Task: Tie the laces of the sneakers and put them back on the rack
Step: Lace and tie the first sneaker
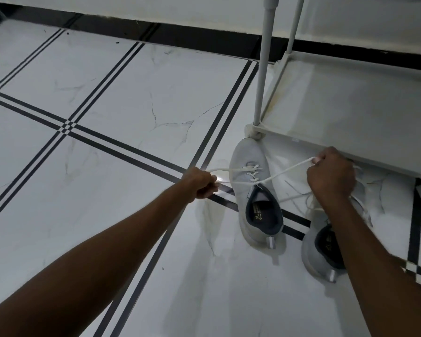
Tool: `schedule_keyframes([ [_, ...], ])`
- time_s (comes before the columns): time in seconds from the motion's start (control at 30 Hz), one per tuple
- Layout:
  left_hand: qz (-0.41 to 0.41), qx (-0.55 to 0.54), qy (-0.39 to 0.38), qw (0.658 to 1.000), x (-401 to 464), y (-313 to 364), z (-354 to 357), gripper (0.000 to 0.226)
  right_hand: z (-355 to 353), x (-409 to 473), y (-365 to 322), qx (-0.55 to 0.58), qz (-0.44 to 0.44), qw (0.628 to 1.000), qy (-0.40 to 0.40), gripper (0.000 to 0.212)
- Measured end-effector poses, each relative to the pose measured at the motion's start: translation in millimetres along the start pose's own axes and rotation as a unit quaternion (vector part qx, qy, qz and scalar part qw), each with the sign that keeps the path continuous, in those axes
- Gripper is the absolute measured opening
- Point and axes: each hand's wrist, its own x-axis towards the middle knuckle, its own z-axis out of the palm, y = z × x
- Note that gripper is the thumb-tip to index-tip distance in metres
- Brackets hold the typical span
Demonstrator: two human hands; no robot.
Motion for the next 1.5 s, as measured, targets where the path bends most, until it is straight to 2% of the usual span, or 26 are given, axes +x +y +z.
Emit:
schedule_keyframes([
  [0.07,-0.017,0.037,-0.003,0.999,6,0,-4,0.016,7,-10,1,-0.048,-0.01,0.999,-0.022,0.019],
  [0.13,0.029,0.16,0.006,0.987,7,-2,-4,0.032,15,-22,-1,-0.07,-0.039,0.996,-0.039,0.027],
  [0.2,0.165,0.315,0.058,0.933,1,-5,5,0.047,23,-32,-4,-0.037,-0.08,0.994,-0.063,0.034],
  [0.27,0.307,0.313,0.042,0.898,-13,-9,23,0.039,30,-42,-9,0.015,-0.123,0.987,-0.105,0.038],
  [0.33,0.353,0.29,-0.009,0.89,-23,-11,41,0.024,36,-48,-12,0.038,-0.151,0.975,-0.156,0.035],
  [0.5,0.319,0.237,-0.01,0.917,-15,-16,59,0.011,39,-44,-5,0.083,-0.143,0.971,-0.174,0.016],
  [0.77,0.378,0.28,0.013,0.882,-12,-19,58,0.01,47,-37,1,0.074,-0.155,0.96,-0.22,0.013],
  [0.9,0.378,0.383,0.037,0.842,0,-27,40,0.012,53,-38,10,0.036,-0.173,0.961,-0.212,0.014],
  [1.13,0.342,0.379,-0.013,0.859,3,-39,32,0.004,66,-38,35,0.012,-0.195,0.954,-0.227,0.014],
  [1.33,0.347,0.404,-0.028,0.846,7,-37,27,0.006,66,-36,37,0.012,-0.19,0.955,-0.229,0.013],
  [1.43,0.304,0.387,-0.09,0.866,8,-26,2,0.012,52,-23,38,0.003,-0.17,0.942,-0.289,0.012],
  [1.5,0.262,0.316,-0.162,0.897,3,-20,-20,0.015,36,-10,39,0.021,-0.156,0.899,-0.408,0.012],
])
